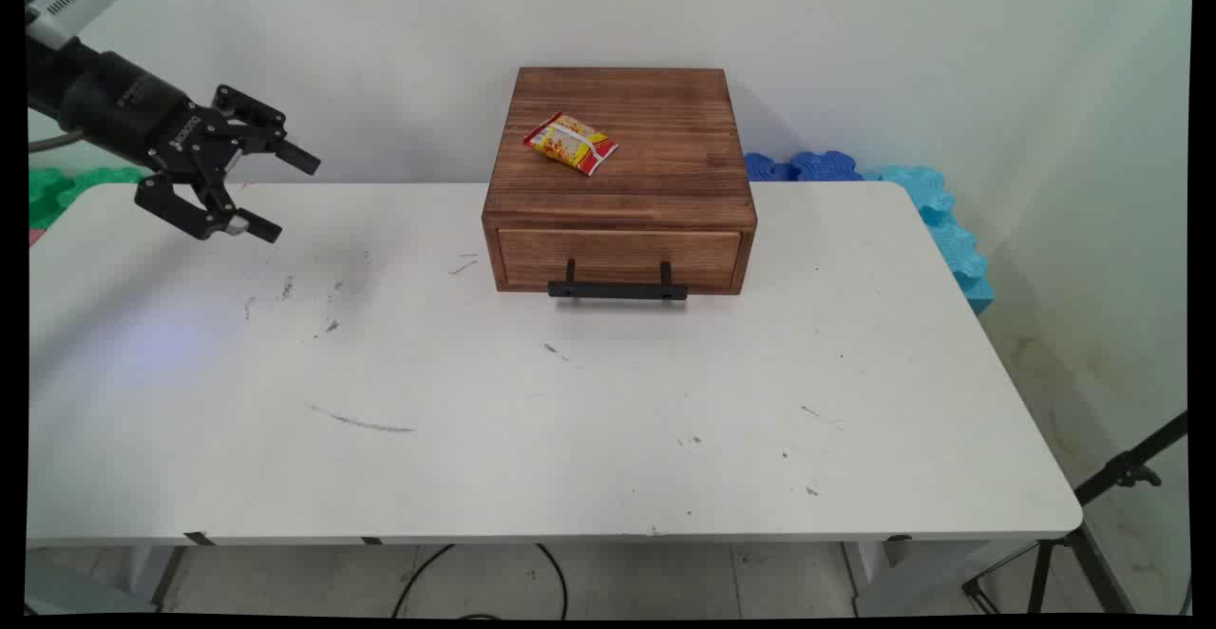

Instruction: Open the drawer

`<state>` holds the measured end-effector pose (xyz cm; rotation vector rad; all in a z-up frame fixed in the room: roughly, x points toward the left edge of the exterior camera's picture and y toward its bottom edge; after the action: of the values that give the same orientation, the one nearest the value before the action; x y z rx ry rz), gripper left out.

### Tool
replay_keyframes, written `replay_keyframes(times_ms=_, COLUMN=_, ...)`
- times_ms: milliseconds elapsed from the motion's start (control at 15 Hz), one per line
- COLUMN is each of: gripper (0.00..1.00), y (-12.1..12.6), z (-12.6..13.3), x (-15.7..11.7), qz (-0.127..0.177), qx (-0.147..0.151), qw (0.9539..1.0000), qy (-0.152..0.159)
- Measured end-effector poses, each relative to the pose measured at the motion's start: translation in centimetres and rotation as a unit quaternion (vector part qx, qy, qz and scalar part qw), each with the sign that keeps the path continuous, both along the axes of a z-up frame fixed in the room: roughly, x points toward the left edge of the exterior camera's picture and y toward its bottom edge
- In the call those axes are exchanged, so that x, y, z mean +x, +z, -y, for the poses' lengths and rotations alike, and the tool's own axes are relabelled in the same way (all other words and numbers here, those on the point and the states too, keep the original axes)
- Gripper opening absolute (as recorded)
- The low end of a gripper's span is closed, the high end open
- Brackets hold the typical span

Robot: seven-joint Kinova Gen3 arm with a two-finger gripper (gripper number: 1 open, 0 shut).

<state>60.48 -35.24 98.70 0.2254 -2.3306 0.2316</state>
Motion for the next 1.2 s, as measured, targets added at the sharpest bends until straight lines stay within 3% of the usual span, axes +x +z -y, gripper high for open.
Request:
replay_keyframes(times_ms=600, gripper=1.00, y=1.6, z=-0.2, x=-2.3, qz=0.023, qx=0.005, qw=0.9997, qy=0.008)
replay_keyframes(times_ms=867, gripper=1.00, y=2.5, z=-0.3, x=-5.8, qz=0.047, qx=0.004, qw=0.9988, qy=0.010)
replay_keyframes(times_ms=1200, gripper=1.00, y=2.6, z=0.0, x=-12.4, qz=0.086, qx=-0.001, qw=0.9962, qy=0.010)
